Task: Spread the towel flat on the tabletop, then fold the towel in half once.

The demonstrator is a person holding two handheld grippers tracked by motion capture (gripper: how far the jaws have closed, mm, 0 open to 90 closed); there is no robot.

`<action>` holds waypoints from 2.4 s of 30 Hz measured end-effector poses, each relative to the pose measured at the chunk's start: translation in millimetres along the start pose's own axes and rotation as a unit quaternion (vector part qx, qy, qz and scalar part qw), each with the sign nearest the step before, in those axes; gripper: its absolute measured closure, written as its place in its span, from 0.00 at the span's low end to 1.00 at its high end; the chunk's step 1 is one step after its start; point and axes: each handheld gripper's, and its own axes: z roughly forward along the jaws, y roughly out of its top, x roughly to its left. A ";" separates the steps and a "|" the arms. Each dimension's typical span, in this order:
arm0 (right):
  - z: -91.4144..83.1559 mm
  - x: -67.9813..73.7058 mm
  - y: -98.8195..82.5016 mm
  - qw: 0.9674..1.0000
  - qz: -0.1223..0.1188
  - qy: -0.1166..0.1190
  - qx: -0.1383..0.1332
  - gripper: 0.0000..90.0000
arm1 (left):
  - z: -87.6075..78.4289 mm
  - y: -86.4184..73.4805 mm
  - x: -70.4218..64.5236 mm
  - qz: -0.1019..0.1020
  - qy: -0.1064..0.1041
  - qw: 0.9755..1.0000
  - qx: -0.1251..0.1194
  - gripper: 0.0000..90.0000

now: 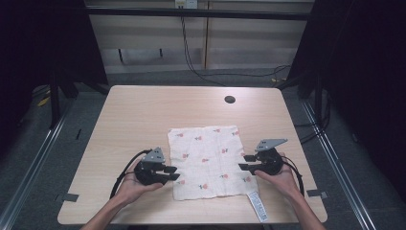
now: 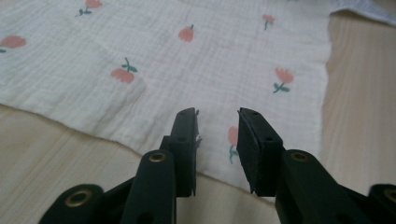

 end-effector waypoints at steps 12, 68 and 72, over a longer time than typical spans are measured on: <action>19.8 -0.3 -4.2 0.999 -0.028 -0.021 0.033 0.79 | 26.7 6.7 -2.7 0.017 0.006 0.999 0.032 0.62; -2.4 30.8 2.2 1.000 0.009 0.013 -0.012 0.74 | -25.5 -25.8 -6.0 -0.007 -0.031 0.999 0.019 0.73; 9.2 14.7 12.6 1.000 0.011 -0.014 -0.005 0.72 | -28.4 -24.9 4.5 -0.027 -0.007 1.000 0.005 0.68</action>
